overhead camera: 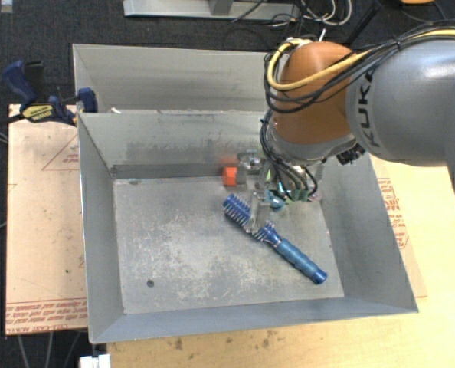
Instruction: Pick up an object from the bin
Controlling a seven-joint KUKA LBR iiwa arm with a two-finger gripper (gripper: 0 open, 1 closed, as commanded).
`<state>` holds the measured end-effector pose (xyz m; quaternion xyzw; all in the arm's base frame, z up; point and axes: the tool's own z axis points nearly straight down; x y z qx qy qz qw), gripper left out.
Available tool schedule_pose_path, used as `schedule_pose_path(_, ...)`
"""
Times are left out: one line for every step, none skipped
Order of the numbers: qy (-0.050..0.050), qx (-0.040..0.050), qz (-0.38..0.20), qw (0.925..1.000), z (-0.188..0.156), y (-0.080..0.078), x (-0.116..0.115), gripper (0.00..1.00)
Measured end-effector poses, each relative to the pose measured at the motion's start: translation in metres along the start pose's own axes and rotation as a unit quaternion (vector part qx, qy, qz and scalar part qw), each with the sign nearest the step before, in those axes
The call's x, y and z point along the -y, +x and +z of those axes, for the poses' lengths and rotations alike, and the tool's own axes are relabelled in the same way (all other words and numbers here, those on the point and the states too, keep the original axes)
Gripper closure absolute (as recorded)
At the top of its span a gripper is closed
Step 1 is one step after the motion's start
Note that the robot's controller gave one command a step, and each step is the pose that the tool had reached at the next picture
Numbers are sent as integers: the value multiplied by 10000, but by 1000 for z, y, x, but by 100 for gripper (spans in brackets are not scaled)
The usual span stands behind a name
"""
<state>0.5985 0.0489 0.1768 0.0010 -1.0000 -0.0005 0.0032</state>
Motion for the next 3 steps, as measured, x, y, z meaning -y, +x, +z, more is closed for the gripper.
schedule_pose_path(6,10,-451,9990,111,-13,48,0)
schedule_pose_path(-17,31,-454,9990,107,-14,44,100)
schedule_pose_path(5,83,-507,9987,-32,-8,47,100)
